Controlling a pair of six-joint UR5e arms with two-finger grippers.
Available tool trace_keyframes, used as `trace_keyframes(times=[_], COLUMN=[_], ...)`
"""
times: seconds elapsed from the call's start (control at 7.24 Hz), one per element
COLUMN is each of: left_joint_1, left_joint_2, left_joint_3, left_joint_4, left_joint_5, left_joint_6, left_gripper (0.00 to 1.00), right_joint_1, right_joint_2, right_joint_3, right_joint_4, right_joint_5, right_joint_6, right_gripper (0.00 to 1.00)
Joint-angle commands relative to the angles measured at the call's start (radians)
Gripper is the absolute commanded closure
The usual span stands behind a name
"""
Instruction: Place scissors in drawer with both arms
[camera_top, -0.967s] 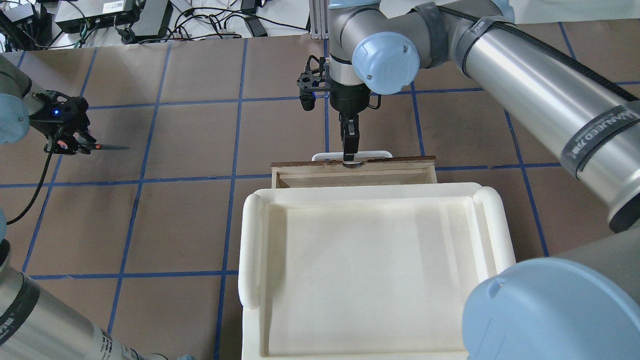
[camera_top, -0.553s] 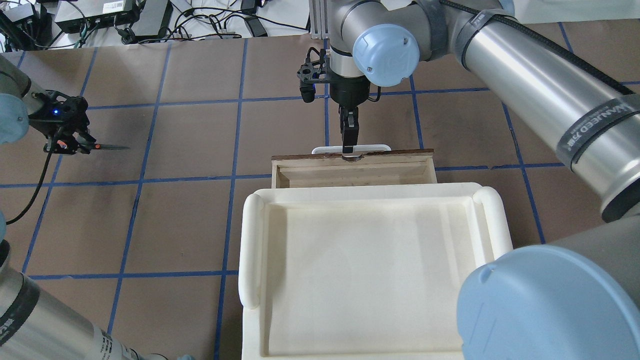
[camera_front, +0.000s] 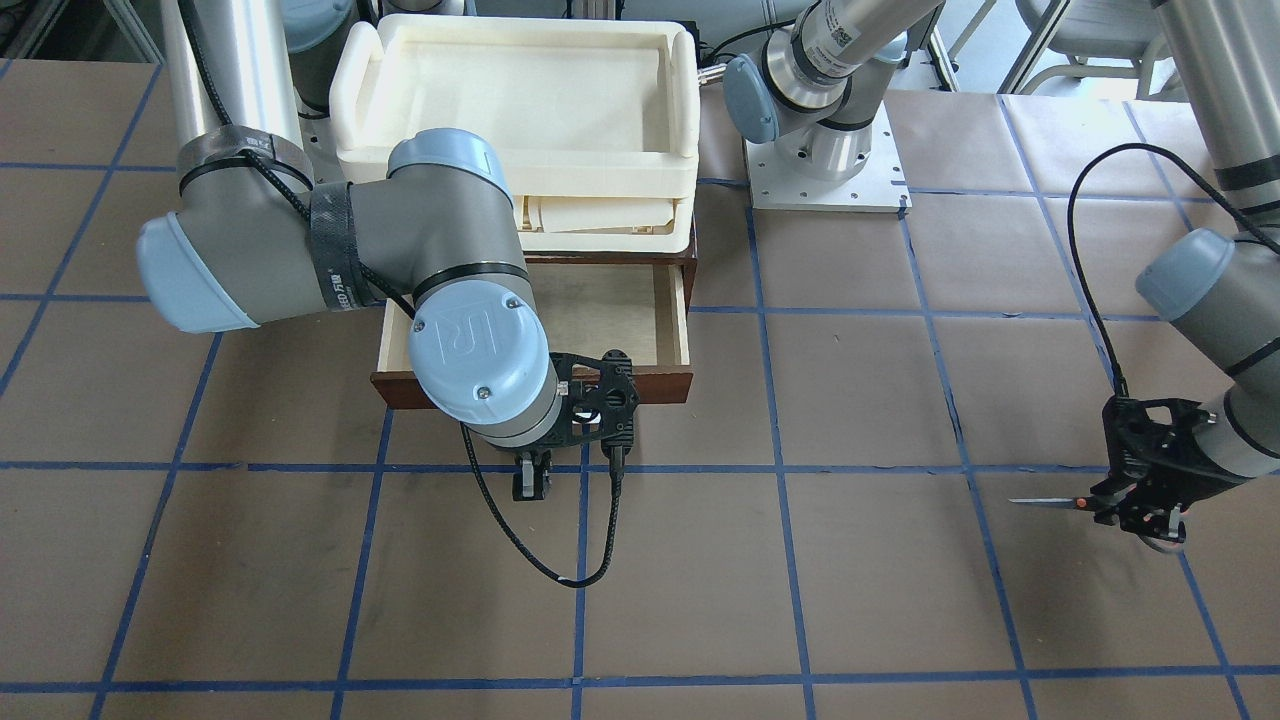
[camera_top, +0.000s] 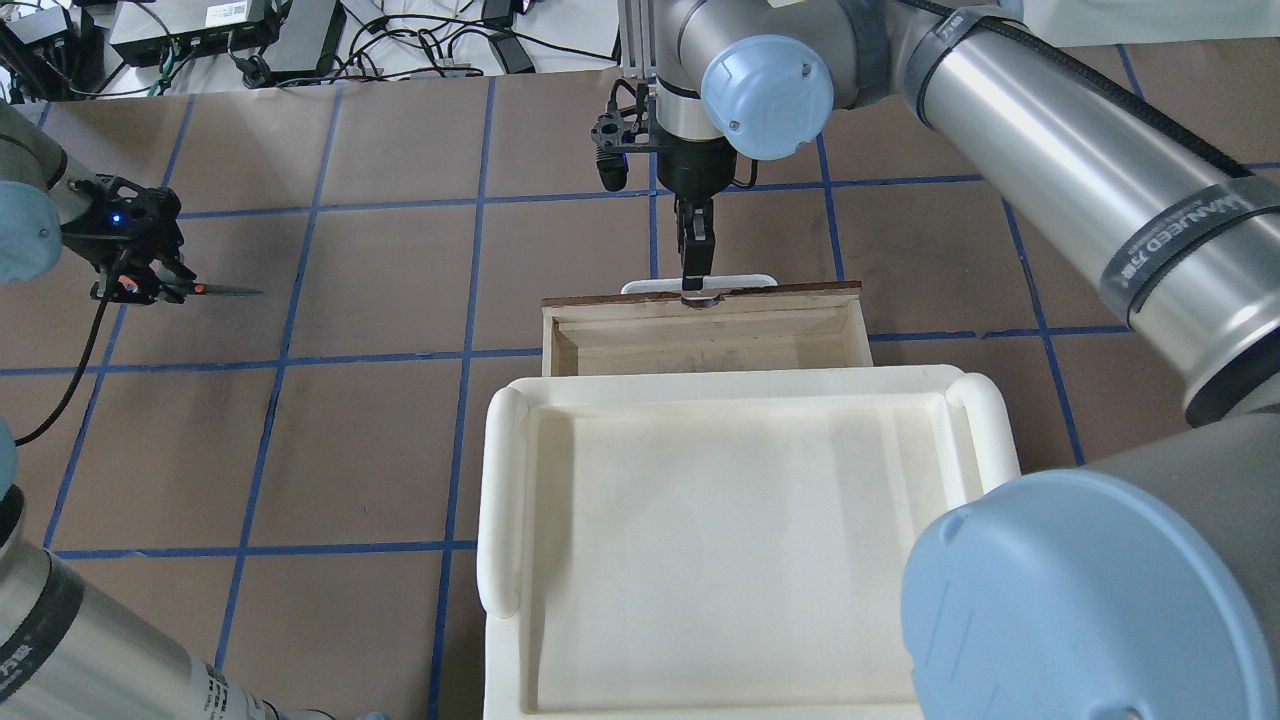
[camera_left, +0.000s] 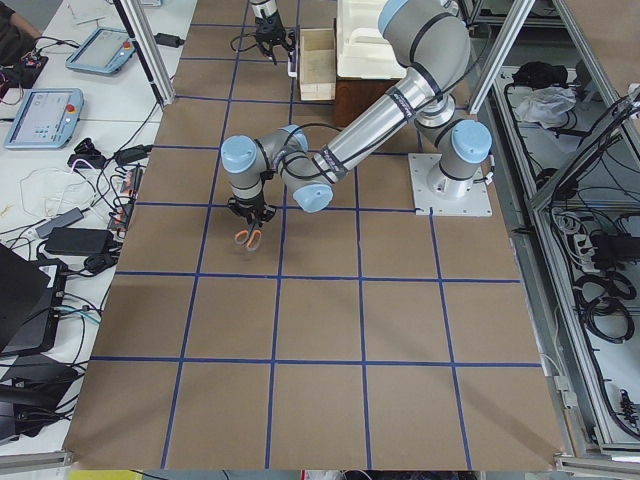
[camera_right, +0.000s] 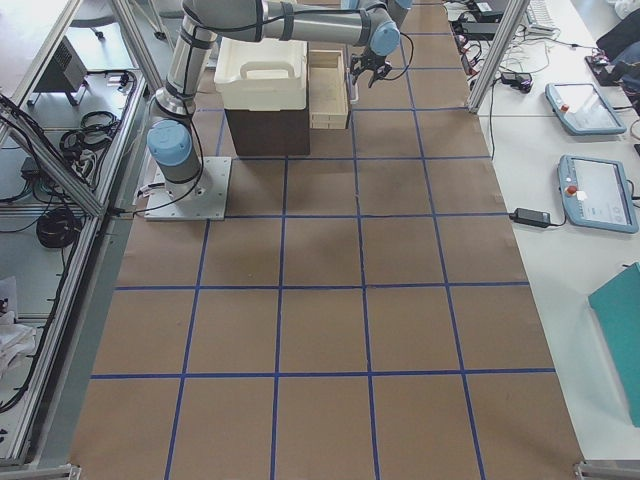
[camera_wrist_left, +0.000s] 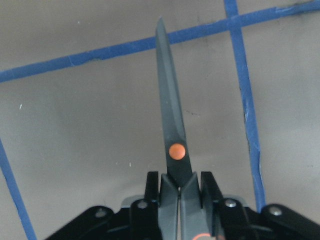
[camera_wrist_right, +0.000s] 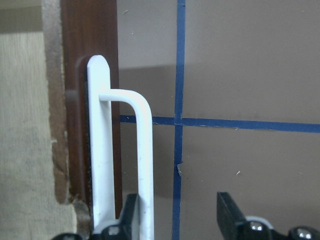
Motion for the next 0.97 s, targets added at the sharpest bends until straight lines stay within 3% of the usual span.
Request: trace_keyframes(times=[0.0,0.83], left_joint_1=[-0.001,-0.001], left_joint_2=[0.003,0.006], left_joint_3=[0.000,-0.002], left_joint_4=[-0.002,-0.008], left_joint_5=[0.000,0.000], left_joint_6=[-0.001,-0.002], left_gripper=[1.00,1.00], right_joint_1=[0.000,-0.022], right_joint_2=[0.019,0.048], right_joint_3=[-0.027,-0.063], right_joint_4=[-0.002,-0.008], right_joint_5=[-0.003,-0.004], right_joint_6=[-0.011,-0.044], right_gripper=[0.41,0.43])
